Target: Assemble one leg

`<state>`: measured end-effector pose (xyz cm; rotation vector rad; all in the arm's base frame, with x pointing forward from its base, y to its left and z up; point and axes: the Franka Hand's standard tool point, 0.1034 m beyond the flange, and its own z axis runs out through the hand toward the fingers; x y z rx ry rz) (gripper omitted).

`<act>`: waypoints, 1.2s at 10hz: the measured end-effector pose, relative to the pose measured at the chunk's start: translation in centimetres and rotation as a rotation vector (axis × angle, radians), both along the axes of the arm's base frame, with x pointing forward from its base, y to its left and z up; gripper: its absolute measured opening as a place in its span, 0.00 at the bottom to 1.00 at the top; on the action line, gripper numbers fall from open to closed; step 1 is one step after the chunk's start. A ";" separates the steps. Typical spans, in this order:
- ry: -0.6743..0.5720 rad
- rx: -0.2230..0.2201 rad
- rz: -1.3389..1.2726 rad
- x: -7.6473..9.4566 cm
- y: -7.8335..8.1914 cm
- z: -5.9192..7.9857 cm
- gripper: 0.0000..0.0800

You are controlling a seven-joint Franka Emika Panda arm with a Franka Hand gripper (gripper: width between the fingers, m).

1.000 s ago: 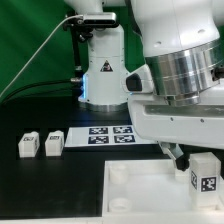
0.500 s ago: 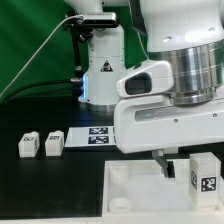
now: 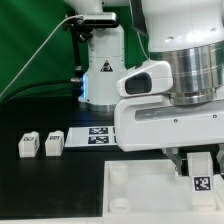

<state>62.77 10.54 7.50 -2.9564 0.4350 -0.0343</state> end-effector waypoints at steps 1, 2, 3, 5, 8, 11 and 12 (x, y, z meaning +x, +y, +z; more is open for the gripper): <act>0.013 0.008 -0.081 0.0 0.1 0.0 0.36; 0.029 0.014 -0.193 0.0 0.1 0.0 0.36; 0.066 0.034 -0.457 0.0 0.0 -0.1 0.36; 0.150 0.087 -0.861 -0.2 -0.3 -0.2 0.36; 0.234 0.096 -1.163 -0.3 0.4 0.1 0.36; 0.226 0.095 -1.103 -0.4 1.0 0.0 0.66; 0.218 0.089 -1.056 -0.5 1.0 -0.1 0.76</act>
Offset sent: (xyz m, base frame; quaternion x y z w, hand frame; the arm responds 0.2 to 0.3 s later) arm 0.0170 0.0124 0.0111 0.0517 0.0204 0.5649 0.8233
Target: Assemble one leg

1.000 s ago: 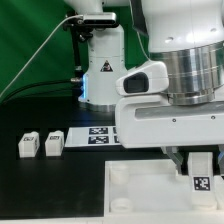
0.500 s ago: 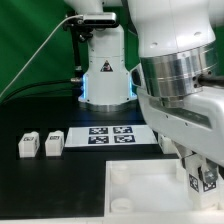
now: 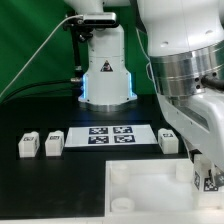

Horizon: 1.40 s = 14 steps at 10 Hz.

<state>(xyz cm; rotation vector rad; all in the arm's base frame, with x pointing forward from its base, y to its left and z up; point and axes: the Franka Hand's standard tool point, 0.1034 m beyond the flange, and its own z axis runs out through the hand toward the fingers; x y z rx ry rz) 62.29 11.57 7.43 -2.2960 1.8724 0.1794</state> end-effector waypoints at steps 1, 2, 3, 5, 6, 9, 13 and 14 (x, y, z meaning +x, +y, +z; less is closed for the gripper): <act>-0.039 -0.022 0.252 -0.3 0.1 -0.3 0.76; -0.057 -0.026 0.396 -0.5 0.4 -0.3 0.80; -0.072 -0.027 0.459 -0.4 0.2 -0.3 0.81; -0.114 -0.038 0.718 -0.5 0.0 -0.4 0.81; -0.120 -0.078 0.964 -0.5 0.1 -0.2 0.81; -0.172 -0.098 1.235 0.0 0.0 0.1 0.67; -0.136 -0.100 1.005 0.0 -0.1 0.1 0.37; -0.112 -0.094 0.841 0.0 -0.1 0.1 0.37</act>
Offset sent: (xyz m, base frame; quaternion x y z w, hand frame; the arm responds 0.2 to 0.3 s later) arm 0.0000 0.0000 0.0000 0.0000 0.0000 -0.1790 0.9838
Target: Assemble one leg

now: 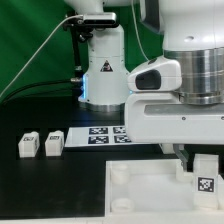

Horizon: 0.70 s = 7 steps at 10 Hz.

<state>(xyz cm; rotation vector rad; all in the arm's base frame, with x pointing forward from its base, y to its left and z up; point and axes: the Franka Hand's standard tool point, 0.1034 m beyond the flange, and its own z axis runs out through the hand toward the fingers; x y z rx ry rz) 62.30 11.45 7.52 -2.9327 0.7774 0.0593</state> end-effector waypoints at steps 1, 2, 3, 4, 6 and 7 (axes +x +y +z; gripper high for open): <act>0.021 0.011 -0.214 0.2 0.0 0.1 0.37; 0.050 0.012 -0.475 0.1 0.1 0.1 0.37; 0.092 0.029 -0.682 0.2 0.2 0.2 0.37; 0.128 0.050 -0.875 0.4 0.1 0.1 0.37; 0.149 0.064 -1.029 0.5 0.2 0.1 0.37; 0.146 0.064 -1.001 0.5 0.2 0.0 0.37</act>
Offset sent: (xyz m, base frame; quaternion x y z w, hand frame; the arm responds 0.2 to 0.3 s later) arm 0.0248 0.0041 0.0059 0.0262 -0.0402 0.5523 0.8323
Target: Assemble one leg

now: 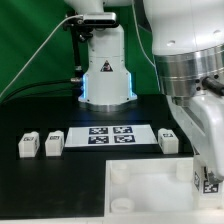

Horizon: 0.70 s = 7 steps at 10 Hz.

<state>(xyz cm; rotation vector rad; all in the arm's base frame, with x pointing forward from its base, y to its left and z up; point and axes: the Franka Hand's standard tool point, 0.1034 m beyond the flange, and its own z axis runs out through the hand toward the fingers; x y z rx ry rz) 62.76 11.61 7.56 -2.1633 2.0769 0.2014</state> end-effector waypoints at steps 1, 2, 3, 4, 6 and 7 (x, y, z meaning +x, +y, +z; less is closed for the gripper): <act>-0.005 0.001 0.026 0.0 0.0 0.0 0.48; -0.009 0.000 0.042 0.0 0.1 -0.1 0.66; -0.050 -0.006 0.178 -0.1 0.2 -0.5 0.76; -0.077 -0.010 0.334 -0.2 0.2 -0.6 0.76; -0.102 -0.011 0.463 -0.1 0.1 -0.6 0.81; -0.124 -0.015 0.589 -0.1 0.0 -0.6 0.81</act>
Offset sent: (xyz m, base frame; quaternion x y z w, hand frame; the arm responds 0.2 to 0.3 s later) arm -0.0051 0.0101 -0.0009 -0.0268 0.0152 -0.4056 0.9135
